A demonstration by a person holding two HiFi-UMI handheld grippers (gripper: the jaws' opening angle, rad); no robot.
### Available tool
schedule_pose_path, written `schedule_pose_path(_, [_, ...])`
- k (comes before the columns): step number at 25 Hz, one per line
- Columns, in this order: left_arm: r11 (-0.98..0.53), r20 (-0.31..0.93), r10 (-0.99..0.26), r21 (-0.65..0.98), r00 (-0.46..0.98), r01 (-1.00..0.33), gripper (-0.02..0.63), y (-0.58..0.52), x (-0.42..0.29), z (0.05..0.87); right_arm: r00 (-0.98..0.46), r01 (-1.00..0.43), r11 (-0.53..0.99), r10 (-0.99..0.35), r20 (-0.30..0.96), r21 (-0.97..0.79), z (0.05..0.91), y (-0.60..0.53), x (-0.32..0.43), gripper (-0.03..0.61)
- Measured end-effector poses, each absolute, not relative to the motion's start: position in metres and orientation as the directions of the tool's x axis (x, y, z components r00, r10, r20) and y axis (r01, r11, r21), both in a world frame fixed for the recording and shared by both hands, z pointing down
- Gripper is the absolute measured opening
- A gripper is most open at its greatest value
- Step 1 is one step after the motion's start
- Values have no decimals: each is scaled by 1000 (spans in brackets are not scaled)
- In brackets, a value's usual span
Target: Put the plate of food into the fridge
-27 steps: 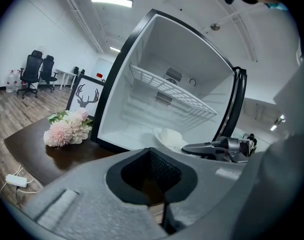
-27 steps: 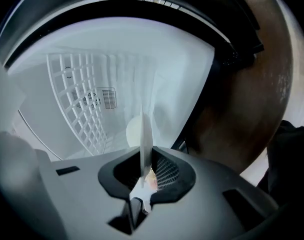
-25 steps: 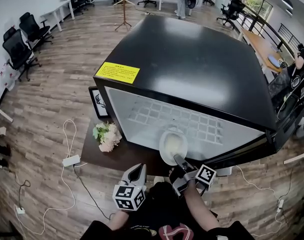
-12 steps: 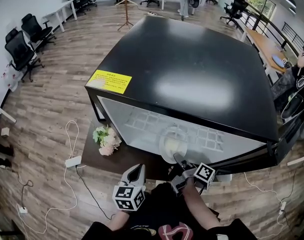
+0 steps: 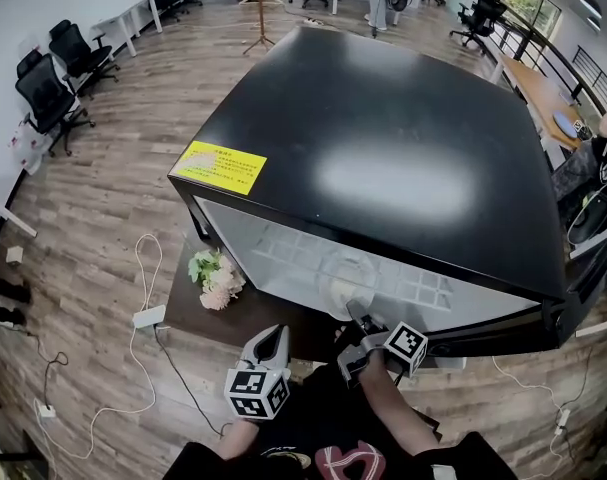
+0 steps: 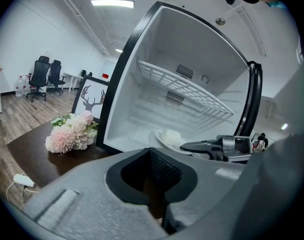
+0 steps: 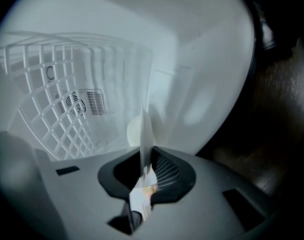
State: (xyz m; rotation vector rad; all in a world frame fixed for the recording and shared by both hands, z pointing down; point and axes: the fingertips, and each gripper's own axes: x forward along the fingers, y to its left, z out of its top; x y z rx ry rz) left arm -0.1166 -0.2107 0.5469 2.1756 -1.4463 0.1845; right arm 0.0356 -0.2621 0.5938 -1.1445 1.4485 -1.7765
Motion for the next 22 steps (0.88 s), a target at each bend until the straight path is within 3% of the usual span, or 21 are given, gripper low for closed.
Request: schedule_pose_path(22, [-273, 403, -824, 332, 397, -903, 8, -235, -128, 550, -433, -98, -270, -855, 286, -958, 598, -297, 32, 49])
